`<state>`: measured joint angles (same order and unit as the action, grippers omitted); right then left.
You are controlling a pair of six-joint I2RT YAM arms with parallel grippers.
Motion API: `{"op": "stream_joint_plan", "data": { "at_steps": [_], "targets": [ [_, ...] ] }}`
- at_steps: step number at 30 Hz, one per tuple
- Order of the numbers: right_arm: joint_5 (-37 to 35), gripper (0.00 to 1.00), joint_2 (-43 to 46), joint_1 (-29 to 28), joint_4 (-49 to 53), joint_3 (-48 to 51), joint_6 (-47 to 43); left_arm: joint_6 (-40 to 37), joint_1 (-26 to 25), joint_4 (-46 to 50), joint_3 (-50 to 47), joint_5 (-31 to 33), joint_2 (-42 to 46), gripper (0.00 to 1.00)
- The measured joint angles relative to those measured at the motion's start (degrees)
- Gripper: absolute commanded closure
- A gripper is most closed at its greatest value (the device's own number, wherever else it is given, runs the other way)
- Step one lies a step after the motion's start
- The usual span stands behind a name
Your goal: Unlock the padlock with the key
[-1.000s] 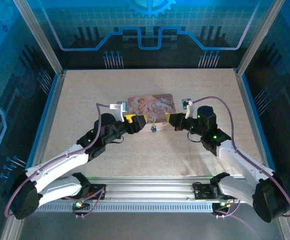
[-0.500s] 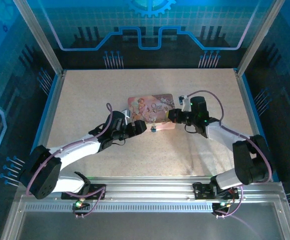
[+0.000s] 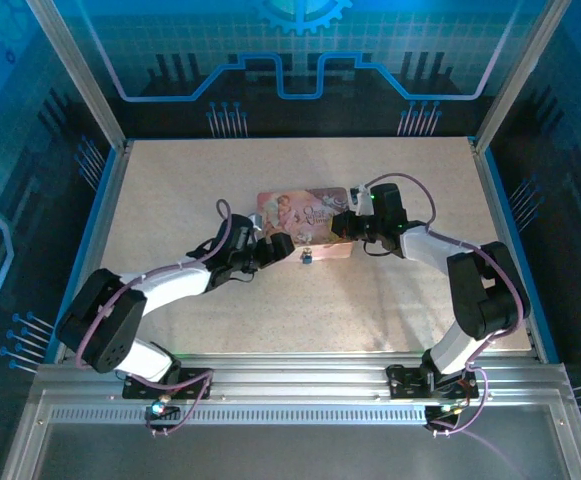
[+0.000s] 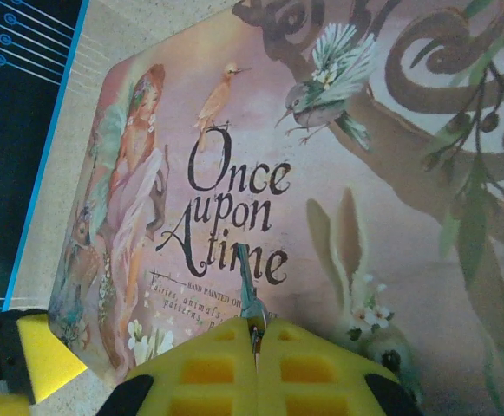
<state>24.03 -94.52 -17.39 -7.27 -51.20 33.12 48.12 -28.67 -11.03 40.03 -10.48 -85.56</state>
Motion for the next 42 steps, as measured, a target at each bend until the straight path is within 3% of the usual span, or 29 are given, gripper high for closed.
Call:
{"op": "stream_joint_plan", "data": {
  "at_steps": [11, 25, 32, 42],
  "targets": [
    [0.0, 0.98, 0.9, -0.8, -2.3, 2.4, 1.2, -0.5, 3.9, -1.8, 2.7, -2.5, -4.4, 0.12],
    [-1.5, 0.98, 2.6, -8.2, -6.9, 5.8, 6.5, -5.4, 4.9, -2.8, 2.2, -3.3, -3.8, 0.13],
    [-1.6, 0.98, 2.6, -8.2, -7.0, 5.8, 7.2, -11.4, 4.8, -3.8, -4.3, -4.9, 2.3, 0.21],
    [-2.4, 0.98, 2.6, -8.5, -7.0, 5.8, 7.4, -26.0, -0.4, -3.9, -7.6, -2.8, 3.2, 0.22]
  ]
}}
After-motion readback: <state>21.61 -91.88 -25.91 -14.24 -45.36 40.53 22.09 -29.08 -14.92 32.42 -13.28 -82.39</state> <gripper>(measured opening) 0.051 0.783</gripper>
